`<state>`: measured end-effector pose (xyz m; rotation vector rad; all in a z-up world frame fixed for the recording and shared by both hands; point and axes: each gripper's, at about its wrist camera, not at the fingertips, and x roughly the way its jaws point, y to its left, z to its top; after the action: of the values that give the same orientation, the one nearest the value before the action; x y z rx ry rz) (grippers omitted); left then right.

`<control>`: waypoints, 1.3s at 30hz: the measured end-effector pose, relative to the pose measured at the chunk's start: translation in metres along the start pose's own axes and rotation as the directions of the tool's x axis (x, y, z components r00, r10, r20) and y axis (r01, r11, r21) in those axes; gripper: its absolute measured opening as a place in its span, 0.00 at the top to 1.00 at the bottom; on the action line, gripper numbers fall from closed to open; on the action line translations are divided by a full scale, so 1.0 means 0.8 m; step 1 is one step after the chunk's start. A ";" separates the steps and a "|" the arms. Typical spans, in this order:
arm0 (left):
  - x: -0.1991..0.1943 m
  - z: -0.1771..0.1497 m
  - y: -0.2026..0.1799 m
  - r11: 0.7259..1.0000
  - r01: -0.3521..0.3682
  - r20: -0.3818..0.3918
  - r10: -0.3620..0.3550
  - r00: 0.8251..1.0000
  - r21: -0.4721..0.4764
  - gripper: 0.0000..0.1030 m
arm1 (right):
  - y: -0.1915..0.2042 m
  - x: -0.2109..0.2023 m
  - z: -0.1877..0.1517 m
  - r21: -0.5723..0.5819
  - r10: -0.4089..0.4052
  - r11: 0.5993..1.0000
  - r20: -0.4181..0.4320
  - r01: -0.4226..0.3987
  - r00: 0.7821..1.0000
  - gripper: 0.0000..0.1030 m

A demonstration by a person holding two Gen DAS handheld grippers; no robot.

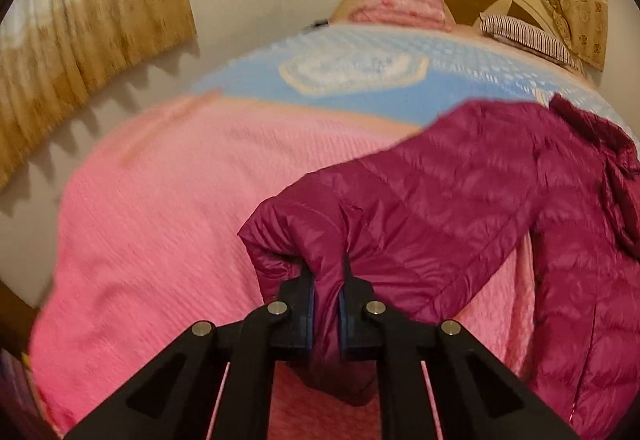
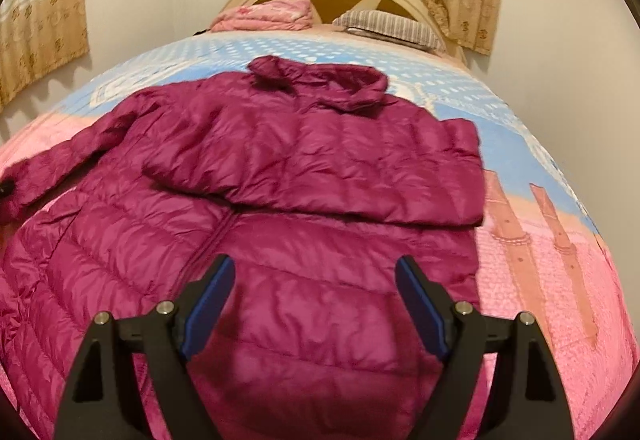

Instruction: Fold large clothes

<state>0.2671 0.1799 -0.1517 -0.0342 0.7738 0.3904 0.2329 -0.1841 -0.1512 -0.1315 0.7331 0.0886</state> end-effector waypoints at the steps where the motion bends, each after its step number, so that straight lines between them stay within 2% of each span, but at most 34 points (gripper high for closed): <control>1: -0.012 0.011 0.001 1.000 -0.017 0.039 0.016 0.999 0.008 0.93 | -0.005 -0.003 0.001 0.008 -0.007 1.000 0.006 0.007 1.000 0.18; 5: -0.044 0.052 -0.008 0.995 -0.075 0.153 0.065 0.986 0.060 0.93 | -0.024 -0.010 0.007 0.016 -0.027 1.000 0.020 0.027 0.999 0.18; 9: -0.067 0.087 -0.032 0.987 -0.123 0.224 0.098 0.970 0.103 0.94 | -0.045 -0.012 0.013 0.012 -0.097 0.995 0.014 0.096 0.995 0.18; 12: -0.082 0.099 -0.060 0.984 -0.124 0.259 0.087 0.962 0.129 0.94 | -0.068 -0.016 0.016 0.051 -0.130 0.990 0.020 0.129 0.991 0.18; 22: -0.146 0.110 -0.187 0.968 -0.031 0.342 -0.058 0.938 0.251 0.94 | -0.129 -0.033 0.011 0.119 -0.186 0.976 0.030 0.182 0.982 0.17; 30: -0.178 0.098 -0.310 0.926 0.005 0.380 -0.159 0.911 0.377 0.94 | -0.172 -0.042 -0.008 0.172 -0.216 0.963 0.022 0.209 0.976 0.14; 39: -0.171 0.062 -0.420 0.885 0.107 0.309 -0.269 0.912 0.454 0.93 | -0.219 -0.045 -0.028 0.239 -0.250 0.940 0.005 0.241 0.968 0.14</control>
<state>0.3319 -0.1686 -0.0596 0.3670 0.4650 0.0240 0.2134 -0.3617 -0.1278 0.0079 0.6813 -0.2350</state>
